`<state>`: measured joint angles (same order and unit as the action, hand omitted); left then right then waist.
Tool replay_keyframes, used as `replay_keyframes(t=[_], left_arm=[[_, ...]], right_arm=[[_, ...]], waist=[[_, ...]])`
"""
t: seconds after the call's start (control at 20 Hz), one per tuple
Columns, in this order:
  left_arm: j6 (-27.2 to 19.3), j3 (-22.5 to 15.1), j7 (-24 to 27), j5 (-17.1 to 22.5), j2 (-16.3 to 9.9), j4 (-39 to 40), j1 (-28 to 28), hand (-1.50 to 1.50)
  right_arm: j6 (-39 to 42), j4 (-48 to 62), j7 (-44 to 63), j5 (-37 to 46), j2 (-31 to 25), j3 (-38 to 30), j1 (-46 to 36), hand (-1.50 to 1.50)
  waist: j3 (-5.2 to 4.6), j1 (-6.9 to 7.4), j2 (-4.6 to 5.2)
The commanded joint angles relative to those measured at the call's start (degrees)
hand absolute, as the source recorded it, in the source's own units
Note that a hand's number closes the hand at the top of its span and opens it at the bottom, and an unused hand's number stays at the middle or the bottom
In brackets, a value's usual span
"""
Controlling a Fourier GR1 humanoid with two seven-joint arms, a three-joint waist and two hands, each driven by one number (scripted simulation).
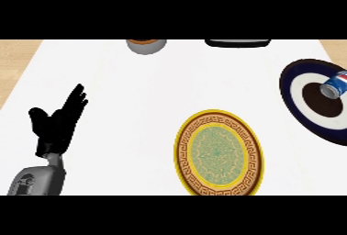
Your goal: Pick the can from the plate and place it in the plate
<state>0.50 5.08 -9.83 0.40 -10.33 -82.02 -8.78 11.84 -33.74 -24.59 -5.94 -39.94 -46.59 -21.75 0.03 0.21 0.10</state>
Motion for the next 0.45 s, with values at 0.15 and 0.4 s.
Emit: replay_keyframes(t=[0.15, 0.4], left_arm=[[-0.87, -0.74, -4.12, -1.35, 0.29, -2.68, -1.3, 0.0], [1.42, 2.69, -0.75, 0.28, -1.86, 1.09, -1.63, 0.0]], right_arm=[[-1.35, 7.88, -4.59, 0.54, -2.79, 2.74, 0.74, -1.5], [0.59, 9.37, -6.95, -0.48, -2.78, 4.38, 3.18, -1.5]], waist=[[0.04, 0.22, 0.02], [0.0, -0.03, -0.03]])
